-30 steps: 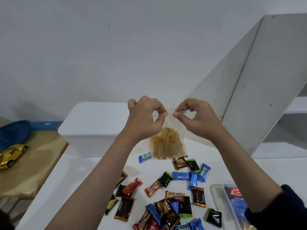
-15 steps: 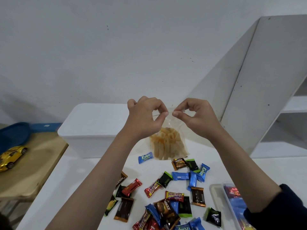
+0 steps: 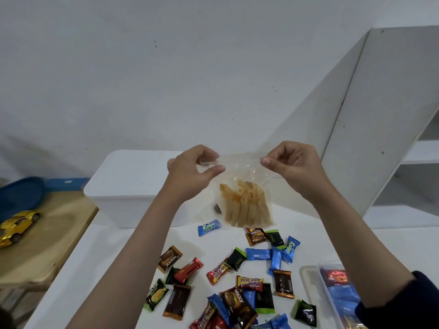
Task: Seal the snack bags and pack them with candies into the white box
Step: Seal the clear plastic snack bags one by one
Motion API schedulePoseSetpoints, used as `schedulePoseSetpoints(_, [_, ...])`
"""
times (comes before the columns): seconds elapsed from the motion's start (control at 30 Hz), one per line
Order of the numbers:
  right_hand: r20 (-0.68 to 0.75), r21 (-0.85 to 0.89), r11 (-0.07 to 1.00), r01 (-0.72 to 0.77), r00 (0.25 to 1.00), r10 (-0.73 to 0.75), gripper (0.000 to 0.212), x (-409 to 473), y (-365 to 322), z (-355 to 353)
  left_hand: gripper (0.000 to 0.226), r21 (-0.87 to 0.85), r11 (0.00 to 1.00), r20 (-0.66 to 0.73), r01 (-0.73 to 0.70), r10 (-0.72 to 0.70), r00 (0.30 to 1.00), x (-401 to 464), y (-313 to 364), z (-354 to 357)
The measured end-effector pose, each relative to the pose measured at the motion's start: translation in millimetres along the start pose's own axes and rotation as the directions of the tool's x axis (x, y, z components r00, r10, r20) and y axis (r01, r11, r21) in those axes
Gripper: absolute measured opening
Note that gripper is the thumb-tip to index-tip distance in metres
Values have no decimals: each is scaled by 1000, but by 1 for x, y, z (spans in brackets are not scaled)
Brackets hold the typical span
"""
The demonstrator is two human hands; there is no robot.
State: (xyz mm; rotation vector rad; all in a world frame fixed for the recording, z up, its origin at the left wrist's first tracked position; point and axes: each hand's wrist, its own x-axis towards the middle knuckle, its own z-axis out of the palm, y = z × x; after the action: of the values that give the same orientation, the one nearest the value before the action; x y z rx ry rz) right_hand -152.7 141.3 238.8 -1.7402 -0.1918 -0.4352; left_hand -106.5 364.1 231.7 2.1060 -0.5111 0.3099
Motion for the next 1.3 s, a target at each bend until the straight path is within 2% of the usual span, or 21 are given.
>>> schedulePoseSetpoints(0.07, [0,81,996,-38,999,38,21,-1,1,-3,7,-246,966,15,85,-84,996,-1,-7,-2])
schedulePoseSetpoints(0.13, [17,127,988,-92,996,91,18,-2,5,-2,11,-445,886,27,131,-133,991,-3,-10,1])
schedulePoseSetpoints(0.27, [60,125,972,-201,979,195,9,-3,17,0,17,-574,803,63,160,-152,986,-6,-17,9])
schedulePoseSetpoints(0.37, [126,97,957,-273,957,260,15,-7,24,3,17,-619,756,99,213,-195,976,-5,-23,18])
schedulePoseSetpoints(0.43, [85,137,953,-269,962,259,15,-10,28,8,13,-648,703,164,293,-248,955,-6,-27,26])
schedulePoseSetpoints(0.47, [40,167,949,-268,963,265,16,-12,30,11,16,-641,692,215,333,-255,943,-7,-30,31])
schedulePoseSetpoints(0.57, [-52,218,932,-289,950,307,18,-15,38,15,46,-557,724,387,406,-206,899,-13,-37,46])
schedulePoseSetpoints(0.67, [-58,139,933,-332,938,342,17,-17,46,9,37,-516,759,437,398,-166,884,-15,-44,56])
schedulePoseSetpoints(0.77, [-18,-26,953,-302,953,301,8,-15,52,-1,23,-458,814,453,357,-131,882,-10,-53,62])
schedulePoseSetpoints(0.87, [88,-169,947,-272,953,290,5,-9,51,-6,28,-297,904,567,308,-93,819,-3,-61,65])
schedulePoseSetpoints(0.97, [232,-331,910,-251,913,336,5,-5,49,-3,34,-269,910,613,314,-89,785,0,-65,70])
schedulePoseSetpoints(1.07, [241,-286,911,-297,898,368,7,-4,53,0,43,-270,901,609,339,-113,785,-1,-69,73])
schedulePoseSetpoints(1.13, [214,-209,915,-345,897,387,9,-6,58,2,55,-215,904,582,371,-186,792,-6,-68,73])
schedulePoseSetpoints(1.2, [162,-132,908,-398,895,416,10,-11,66,7,63,-159,902,442,402,-299,846,-13,-64,74])
schedulePoseSetpoints(1.27, [131,-80,894,-440,885,447,12,-18,75,13,57,-224,867,264,444,-385,884,-20,-58,76])
schedulePoseSetpoints(1.3, [126,-63,891,-450,882,455,14,-22,78,16,50,-282,837,229,469,-416,880,-22,-54,77])
